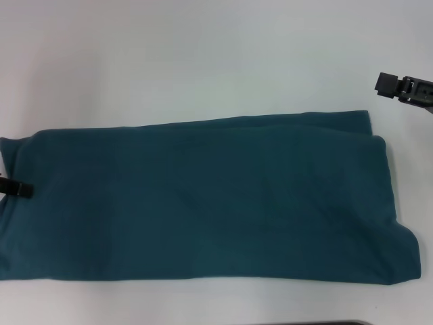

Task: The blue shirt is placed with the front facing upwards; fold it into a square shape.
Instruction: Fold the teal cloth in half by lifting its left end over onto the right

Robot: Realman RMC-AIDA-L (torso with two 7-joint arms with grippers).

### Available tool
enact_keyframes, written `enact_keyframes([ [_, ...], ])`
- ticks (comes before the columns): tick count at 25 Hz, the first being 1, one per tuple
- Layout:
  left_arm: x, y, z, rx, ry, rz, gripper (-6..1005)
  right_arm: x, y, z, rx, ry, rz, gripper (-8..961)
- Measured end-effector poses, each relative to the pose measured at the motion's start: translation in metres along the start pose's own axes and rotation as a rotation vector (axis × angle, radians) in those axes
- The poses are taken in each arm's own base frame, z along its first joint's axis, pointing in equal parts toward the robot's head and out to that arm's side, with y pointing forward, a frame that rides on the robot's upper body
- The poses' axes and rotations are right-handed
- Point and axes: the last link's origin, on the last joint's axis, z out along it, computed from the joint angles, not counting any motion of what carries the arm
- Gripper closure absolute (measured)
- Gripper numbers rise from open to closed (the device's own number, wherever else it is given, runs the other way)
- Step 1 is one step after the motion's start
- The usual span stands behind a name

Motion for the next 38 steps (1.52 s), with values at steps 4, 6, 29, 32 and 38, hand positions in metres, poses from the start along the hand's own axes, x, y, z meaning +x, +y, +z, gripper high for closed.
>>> enact_keyframes([
  [4, 0.000, 0.001, 0.001, -0.002, -0.010, -0.007, 549, 0.000, 0.000, 0.000, 0.000, -0.002, 0.002, 346],
  [6, 0.000, 0.001, 0.001, -0.002, -0.015, -0.007, 590, 0.000, 0.000, 0.000, 0.000, -0.002, 0.003, 346],
  [29, 0.002, -0.007, -0.008, 0.026, -0.003, -0.009, 974, 0.000, 0.001, 0.000, -0.005, -0.003, 0.005, 347],
  [32, 0.002, -0.010, -0.011, 0.036, -0.001, -0.011, 975, 0.000, 0.000, 0.000, -0.005, -0.006, 0.005, 347],
  [38, 0.003, -0.014, -0.016, 0.050, -0.001, -0.010, 975, -0.001, 0.001, 0.001, -0.008, -0.006, 0.003, 347],
])
